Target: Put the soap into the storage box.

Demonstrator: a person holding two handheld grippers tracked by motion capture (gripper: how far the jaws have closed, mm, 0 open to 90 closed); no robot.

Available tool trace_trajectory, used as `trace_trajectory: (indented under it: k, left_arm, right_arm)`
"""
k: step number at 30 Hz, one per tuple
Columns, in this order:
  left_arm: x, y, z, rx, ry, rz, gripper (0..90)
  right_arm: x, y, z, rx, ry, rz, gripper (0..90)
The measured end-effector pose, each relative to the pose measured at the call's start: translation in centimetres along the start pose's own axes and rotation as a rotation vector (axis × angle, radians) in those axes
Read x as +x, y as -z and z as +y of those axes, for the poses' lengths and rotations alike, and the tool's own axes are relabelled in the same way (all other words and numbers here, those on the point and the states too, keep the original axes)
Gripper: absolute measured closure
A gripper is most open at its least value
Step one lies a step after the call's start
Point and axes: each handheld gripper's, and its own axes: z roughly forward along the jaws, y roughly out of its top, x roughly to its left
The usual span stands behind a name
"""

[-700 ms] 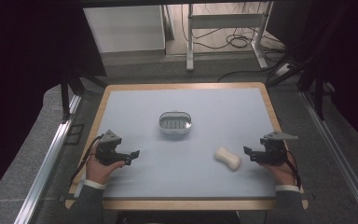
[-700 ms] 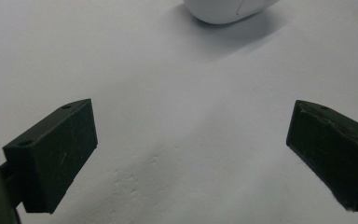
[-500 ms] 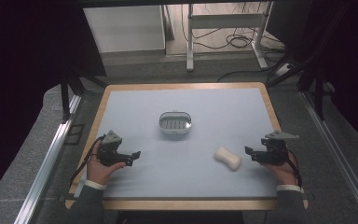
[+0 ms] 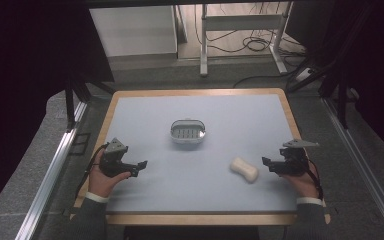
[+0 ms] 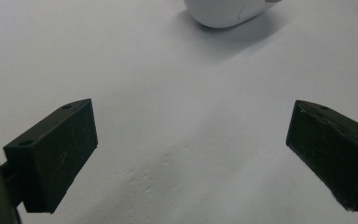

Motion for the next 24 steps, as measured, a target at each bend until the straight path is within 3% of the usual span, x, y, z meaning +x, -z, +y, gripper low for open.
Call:
trace_trajectory:
  k: [7,14,24]
  left_arm:
    - [-0.7,0.5,-0.6,0.008,0.004,0.02,2.9]
    - [-0.6,1.7,-0.6,-0.021,0.023,0.024,3.5]
    - [-0.6,1.3,-0.9,-0.005,0.004,0.025,3.6]
  right_arm:
    - [0.5,-0.1,0.2,0.023,0.02,0.029,20.0]
    - [1.8,0.9,2.5,0.002,0.053,0.09,20.6]
    - [4.1,1.8,4.9,0.09,0.161,0.113,20.8]
